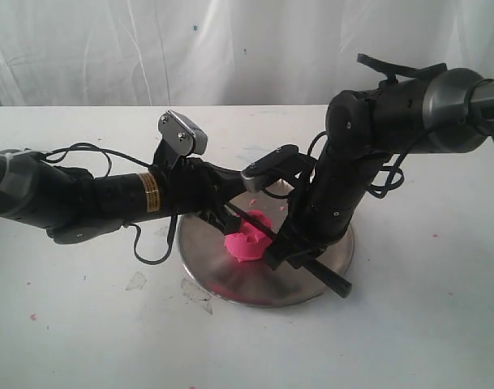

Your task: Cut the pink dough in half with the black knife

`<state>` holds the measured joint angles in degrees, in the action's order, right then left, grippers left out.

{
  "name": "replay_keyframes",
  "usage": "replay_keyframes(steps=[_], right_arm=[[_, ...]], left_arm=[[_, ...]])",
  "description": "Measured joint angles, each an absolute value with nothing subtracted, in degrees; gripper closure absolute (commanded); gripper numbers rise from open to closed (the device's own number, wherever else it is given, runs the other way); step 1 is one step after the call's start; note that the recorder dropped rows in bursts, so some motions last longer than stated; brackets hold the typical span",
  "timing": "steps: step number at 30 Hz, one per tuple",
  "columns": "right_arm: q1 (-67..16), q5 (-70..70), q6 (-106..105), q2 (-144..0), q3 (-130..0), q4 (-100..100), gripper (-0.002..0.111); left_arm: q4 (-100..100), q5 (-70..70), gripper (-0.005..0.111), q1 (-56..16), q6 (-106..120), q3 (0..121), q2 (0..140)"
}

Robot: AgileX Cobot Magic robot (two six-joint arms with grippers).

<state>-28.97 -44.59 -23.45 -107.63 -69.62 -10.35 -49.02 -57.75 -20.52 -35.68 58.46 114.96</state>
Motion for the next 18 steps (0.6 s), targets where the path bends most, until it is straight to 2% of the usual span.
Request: replay_keyframes(steps=[18], right_arm=[[-29.0, -44.5, -23.4, -107.6, -69.6, -10.3, 0.108]], left_arm=[[-48.8, -55.4, 0.107, -20.5, -32.5, 58.5, 115.1]])
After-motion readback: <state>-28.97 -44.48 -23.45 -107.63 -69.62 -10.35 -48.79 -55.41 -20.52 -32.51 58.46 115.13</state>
